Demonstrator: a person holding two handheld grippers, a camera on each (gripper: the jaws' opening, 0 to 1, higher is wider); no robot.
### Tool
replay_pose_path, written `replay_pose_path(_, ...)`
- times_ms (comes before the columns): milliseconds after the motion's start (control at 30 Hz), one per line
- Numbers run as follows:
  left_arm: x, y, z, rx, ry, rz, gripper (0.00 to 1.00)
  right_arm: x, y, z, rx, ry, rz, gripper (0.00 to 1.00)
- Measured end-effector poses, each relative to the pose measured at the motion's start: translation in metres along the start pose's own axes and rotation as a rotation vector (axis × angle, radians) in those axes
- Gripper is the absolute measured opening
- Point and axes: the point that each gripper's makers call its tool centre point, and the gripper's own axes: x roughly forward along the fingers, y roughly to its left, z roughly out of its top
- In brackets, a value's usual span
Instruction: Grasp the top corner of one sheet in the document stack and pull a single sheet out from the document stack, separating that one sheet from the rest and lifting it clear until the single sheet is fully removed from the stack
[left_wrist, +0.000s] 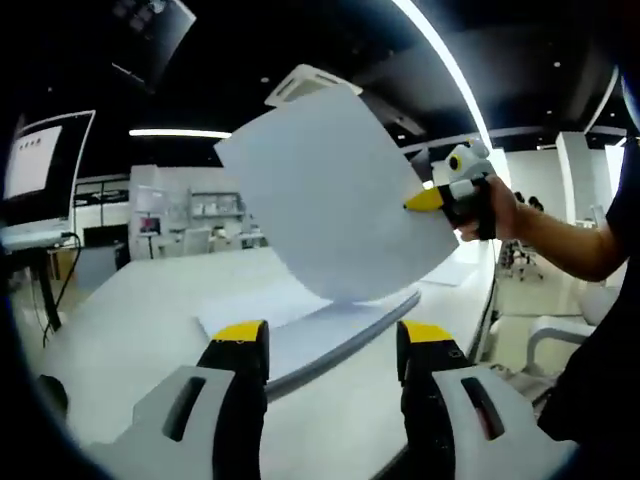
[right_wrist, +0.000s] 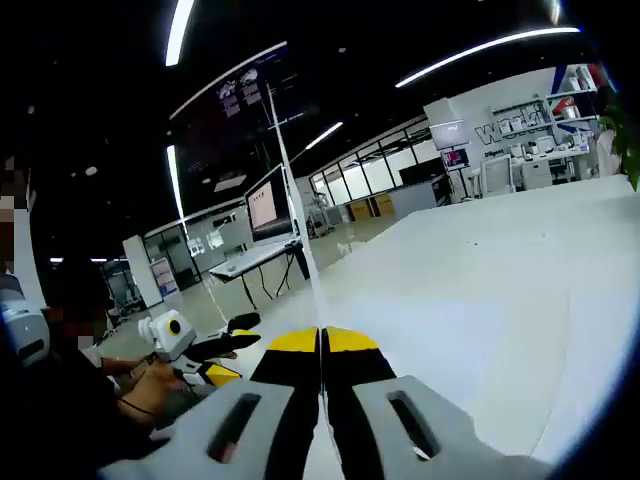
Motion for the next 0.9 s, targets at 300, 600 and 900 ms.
replay_pose_path(300, 0.005, -0.008, 0.0, -0.025, -0.014, -0.013, 0.5, -0.012, -0.01, 0.004, 0.016, -0.002, 0.022, 0.01)
replay_pose_path(600, 0.008, -0.014, -0.003, -0.018, 0.001, -0.025, 0.5, -0.017, -0.023, 0.002, 0.066, 0.044, -0.045, 0.02)
replay_pose_path(900, 0.006, -0.011, -0.004, -0.01, 0.008, -0.016, 0.5, -0.026, -0.016, 0.012, 0.042, 0.093, -0.044, 0.02)
